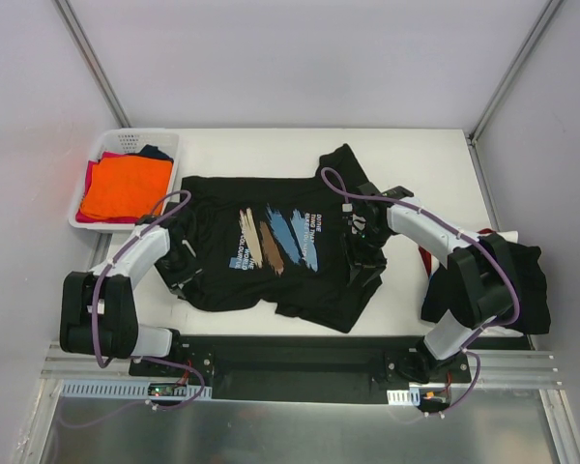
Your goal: Fold and stack the t-shirts
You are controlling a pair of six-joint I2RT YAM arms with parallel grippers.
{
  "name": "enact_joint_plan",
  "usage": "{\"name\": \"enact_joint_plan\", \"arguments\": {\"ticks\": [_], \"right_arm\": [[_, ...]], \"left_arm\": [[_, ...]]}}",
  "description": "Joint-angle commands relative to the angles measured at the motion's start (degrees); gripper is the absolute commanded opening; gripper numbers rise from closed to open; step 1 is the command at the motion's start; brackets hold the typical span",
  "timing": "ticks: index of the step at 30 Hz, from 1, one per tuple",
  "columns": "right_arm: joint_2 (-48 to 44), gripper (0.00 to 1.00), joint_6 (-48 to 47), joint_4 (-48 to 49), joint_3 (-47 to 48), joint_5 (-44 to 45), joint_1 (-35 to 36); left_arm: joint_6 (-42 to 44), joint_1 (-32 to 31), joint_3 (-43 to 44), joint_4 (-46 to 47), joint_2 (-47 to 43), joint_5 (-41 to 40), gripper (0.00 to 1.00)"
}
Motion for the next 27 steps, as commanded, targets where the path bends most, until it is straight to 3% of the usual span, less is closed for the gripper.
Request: {"name": "enact_joint_plan", "arguments": {"ticks": [1,6,9,11,15,22,27], "right_arm": [[-2.17,0.46,-0.75,-2.32,0.0,0.18,0.31],[-1.47,0.46,-2.42,-2.23,-0.09,-0.26,0.31],[-1.64,0.46,-2.51,-2.14,-0.36,-0.09,0.4],[-2.34,0.46,-2.51,-2.14,-0.62,0.09,0.31],[-4.18,0.46,-2.42,-2.05,-2.28,1.32,0.23],[-6.38,0.46,-1.54,-1.0,-5.45,0.88,0.31],[-6.91,0.46,-1.72,-1.17,-5.19,1.49,0.31]], "left_arm": [[-2.35,-2.05,2.93,-9.15,-2.69,1.93,0.47],[-4.02,-8.11,8.36,-10.48,-4.71,-1.14,0.57],[-5.17,-10.14,10.31,-11.71,-4.19,-2.2,0.58],[-5.34,-10.14,9.62,-12.41,-3.14,-2.55,0.56],[-8.32,-10.15,8.29,-19.06,-3.31,-8.77,0.38],[-13.08,-9.88,9.52,-21.83,-3.05,-13.19,0.45],[-9.31,-4.18,4.52,-13.93,-2.61,-6.45,0.48]]}}
